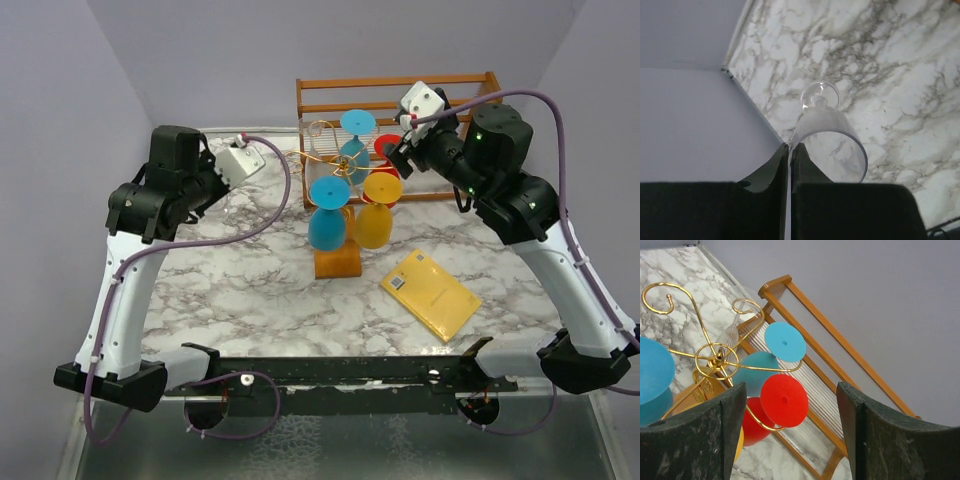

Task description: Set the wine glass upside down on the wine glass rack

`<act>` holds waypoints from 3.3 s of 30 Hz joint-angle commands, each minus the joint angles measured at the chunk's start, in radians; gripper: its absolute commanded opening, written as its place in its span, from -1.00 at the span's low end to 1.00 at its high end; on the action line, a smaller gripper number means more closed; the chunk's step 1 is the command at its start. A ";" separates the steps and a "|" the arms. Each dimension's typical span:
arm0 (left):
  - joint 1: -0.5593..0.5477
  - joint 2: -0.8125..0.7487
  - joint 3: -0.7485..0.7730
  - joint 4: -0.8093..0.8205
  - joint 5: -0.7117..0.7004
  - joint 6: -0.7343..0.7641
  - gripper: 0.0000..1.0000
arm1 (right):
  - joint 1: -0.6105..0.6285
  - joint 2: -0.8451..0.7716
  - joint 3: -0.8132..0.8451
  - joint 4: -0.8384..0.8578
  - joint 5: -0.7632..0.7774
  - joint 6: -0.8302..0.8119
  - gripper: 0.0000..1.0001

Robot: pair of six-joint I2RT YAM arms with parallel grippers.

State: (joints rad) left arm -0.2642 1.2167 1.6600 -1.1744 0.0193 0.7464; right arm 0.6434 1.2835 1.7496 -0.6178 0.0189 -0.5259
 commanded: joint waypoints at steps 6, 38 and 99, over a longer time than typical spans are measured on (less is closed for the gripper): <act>-0.003 -0.015 0.162 0.490 -0.161 -0.218 -1.00 | -0.076 0.065 0.054 0.075 -0.024 0.200 0.47; -0.002 0.107 0.331 0.772 0.637 -0.909 -1.00 | -0.254 0.131 0.005 0.227 -0.397 0.775 0.30; 0.041 -0.028 0.160 0.646 0.015 -0.576 0.50 | -0.340 0.182 0.253 0.104 -0.537 0.586 -0.98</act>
State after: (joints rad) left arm -0.2371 1.2129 1.8454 -0.5434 0.2462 0.1253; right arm 0.3054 1.4391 1.9633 -0.4797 -0.4423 0.0914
